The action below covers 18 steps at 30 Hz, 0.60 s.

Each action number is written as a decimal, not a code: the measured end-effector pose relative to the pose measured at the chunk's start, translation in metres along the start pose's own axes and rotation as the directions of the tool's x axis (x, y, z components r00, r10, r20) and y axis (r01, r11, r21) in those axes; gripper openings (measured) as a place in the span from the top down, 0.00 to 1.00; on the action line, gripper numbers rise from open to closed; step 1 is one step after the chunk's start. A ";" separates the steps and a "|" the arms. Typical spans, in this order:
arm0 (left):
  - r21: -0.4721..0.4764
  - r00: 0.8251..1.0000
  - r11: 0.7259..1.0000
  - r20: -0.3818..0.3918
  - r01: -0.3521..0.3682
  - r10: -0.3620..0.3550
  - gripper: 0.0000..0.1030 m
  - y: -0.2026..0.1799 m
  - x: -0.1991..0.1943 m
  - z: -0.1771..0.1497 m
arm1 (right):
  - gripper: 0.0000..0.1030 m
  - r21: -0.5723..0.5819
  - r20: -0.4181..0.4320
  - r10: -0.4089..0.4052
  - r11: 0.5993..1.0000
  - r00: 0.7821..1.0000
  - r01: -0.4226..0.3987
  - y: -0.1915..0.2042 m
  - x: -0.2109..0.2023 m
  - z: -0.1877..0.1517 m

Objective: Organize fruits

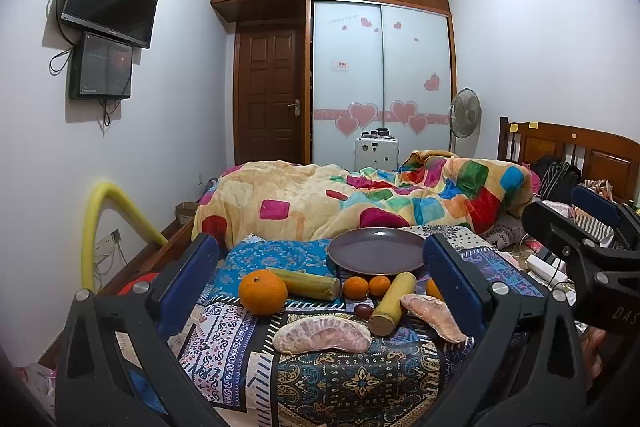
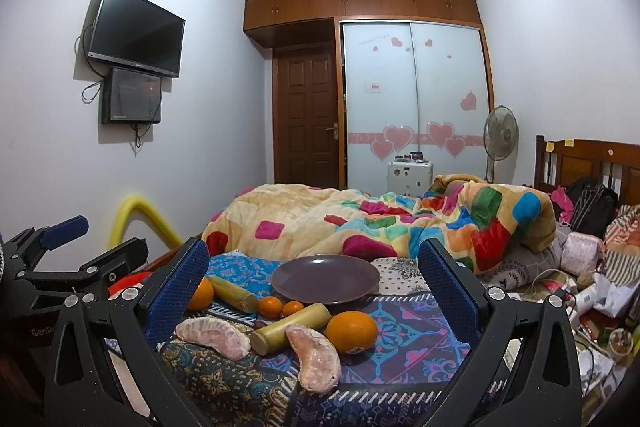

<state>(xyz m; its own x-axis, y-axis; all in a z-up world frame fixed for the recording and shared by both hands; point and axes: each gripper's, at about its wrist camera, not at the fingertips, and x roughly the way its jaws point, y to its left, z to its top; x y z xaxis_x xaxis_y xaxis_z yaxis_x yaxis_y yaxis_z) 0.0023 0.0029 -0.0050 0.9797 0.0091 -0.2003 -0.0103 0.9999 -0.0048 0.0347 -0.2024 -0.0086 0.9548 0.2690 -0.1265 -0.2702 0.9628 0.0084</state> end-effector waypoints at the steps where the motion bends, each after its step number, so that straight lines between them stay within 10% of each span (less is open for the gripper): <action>1: 0.000 1.000 1.000 0.000 0.000 0.000 0.00 0.000 0.000 0.000 | 0.00 -0.001 0.000 -0.001 1.000 1.000 0.001 0.000 0.000 0.000; 18: 0.000 1.000 1.000 0.001 0.001 -0.001 0.00 -0.001 0.000 0.003 | 0.00 -0.001 0.001 -0.002 1.000 1.000 0.002 -0.001 0.000 0.001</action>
<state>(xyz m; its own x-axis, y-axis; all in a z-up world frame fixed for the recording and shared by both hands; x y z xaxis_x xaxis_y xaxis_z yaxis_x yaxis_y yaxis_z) 0.0032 0.0016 -0.0020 0.9799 0.0084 -0.1992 -0.0096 0.9999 -0.0052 0.0356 -0.2034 -0.0073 0.9555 0.2671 -0.1253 -0.2683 0.9633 0.0074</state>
